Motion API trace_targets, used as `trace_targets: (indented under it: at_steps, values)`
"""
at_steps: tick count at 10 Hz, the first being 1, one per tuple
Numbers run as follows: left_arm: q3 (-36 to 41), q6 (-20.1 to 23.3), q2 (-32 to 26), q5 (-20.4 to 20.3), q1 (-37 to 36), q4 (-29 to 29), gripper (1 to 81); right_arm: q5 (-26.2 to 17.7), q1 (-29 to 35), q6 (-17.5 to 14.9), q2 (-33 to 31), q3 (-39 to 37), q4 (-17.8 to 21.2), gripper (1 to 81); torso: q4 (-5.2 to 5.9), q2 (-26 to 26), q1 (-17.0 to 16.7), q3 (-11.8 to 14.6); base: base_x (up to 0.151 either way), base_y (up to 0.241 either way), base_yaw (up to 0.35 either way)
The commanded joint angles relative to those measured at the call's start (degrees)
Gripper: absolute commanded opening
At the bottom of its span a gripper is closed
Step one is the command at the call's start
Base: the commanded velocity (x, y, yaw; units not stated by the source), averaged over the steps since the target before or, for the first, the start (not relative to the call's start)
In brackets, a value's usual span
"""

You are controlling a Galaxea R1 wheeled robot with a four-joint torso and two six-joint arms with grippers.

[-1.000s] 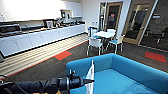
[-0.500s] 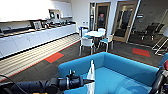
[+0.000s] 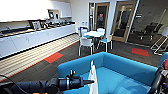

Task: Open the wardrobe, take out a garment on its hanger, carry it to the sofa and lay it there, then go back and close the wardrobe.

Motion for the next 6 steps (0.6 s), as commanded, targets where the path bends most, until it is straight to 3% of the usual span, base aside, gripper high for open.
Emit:
trace_targets:
  at_steps: [1,6]
  values:
    - [2.6,0.6,-0.6,-2.5,-7.7,1.7,1.0,-3.1,0.9,-0.2,-0.1,0.2,-0.6,81.1,0.0,0.0,0.0,0.0,0.0,0.0,0.0]
    - [2.6,0.6,-0.4,-2.5,-7.3,2.1,1.0,-3.2,1.0,-0.2,-0.1,0.2,-0.6,81.1,0.0,0.0,0.0,0.0,0.0,0.0,0.0]
